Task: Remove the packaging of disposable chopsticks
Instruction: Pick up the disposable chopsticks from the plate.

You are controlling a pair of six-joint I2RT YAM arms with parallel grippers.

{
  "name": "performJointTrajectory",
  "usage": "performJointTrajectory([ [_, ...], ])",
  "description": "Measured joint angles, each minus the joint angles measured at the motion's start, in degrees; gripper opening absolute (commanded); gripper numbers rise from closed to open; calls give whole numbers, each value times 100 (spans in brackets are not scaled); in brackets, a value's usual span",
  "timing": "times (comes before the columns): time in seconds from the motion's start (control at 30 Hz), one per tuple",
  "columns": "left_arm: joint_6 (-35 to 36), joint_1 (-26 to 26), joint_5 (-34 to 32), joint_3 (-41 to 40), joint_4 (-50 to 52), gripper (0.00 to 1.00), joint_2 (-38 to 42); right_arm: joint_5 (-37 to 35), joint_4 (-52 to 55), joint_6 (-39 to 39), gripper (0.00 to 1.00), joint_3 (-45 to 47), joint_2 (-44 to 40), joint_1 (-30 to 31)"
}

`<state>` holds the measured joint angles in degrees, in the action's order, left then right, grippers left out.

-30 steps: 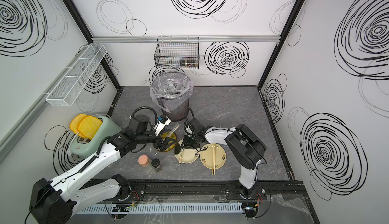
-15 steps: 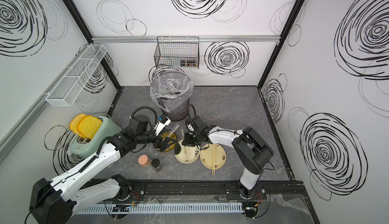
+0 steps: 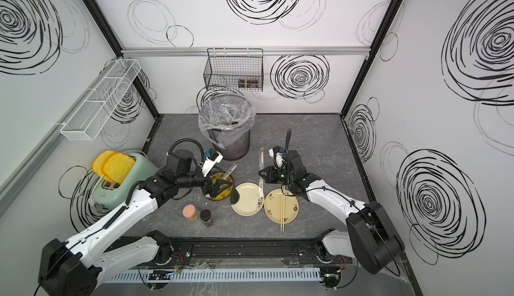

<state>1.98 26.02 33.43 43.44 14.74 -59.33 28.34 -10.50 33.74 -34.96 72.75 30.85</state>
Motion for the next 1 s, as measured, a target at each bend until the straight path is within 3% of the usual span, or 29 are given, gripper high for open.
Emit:
performJointTrajectory([
  [0.3,-619,63,428,-94,-981,88,-2,197,-2253,-688,0,855,-284,291],
  [0.4,-866,313,494,-59,-1346,85,-278,238,-2634,-776,0,1143,-417,291],
  [0.67,-1386,918,501,299,-2275,88,-1266,256,-3093,-920,0,1537,-890,387],
  [0.9,-1797,1005,555,715,-3040,76,-1847,269,-3250,-1075,0,1545,-944,697],
  [1.0,-1919,1056,643,723,-3250,62,-1897,280,-3331,-1086,0,1587,-1023,699],
])
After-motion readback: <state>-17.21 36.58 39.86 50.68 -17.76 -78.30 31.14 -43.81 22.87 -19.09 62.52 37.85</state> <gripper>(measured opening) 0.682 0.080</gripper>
